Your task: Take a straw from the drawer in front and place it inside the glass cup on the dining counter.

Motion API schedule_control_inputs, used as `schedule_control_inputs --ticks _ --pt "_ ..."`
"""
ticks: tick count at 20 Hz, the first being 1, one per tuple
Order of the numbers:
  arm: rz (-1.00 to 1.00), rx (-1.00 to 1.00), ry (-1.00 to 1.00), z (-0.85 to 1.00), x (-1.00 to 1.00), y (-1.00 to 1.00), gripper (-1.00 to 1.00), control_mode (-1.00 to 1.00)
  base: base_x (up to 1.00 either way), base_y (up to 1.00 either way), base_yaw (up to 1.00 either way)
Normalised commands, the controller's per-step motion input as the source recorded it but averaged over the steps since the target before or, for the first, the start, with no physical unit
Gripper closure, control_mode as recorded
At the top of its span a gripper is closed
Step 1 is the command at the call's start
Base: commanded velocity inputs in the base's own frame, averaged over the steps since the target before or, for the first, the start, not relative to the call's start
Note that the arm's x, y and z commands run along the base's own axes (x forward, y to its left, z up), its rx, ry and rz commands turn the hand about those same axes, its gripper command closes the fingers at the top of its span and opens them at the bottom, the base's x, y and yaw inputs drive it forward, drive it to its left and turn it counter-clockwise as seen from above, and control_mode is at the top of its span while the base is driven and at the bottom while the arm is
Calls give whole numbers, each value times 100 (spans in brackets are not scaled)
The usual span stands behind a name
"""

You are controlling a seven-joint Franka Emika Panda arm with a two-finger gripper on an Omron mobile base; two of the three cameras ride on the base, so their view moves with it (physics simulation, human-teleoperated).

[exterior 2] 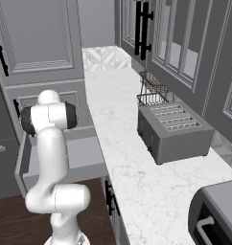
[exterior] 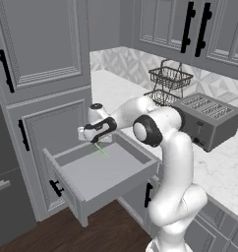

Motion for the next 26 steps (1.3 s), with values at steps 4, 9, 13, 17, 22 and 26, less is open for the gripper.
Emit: schedule_control_inputs --ticks 4,9,13,17,22,26 --pt "0 16 -21 100 -94 -55 100 -100 0 0 0" --pt "0 15 -18 100 -94 -55 100 -100 0 0 0" --pt "0 13 -12 100 -67 -45 100 -100 0 0 0" --pt "0 11 -3 100 -42 -26 100 -100 0 0 0" --pt "0 -2 0 100 -55 -23 100 -100 0 0 0" --pt "0 -19 0 100 -73 -32 100 -100 0 0 0"
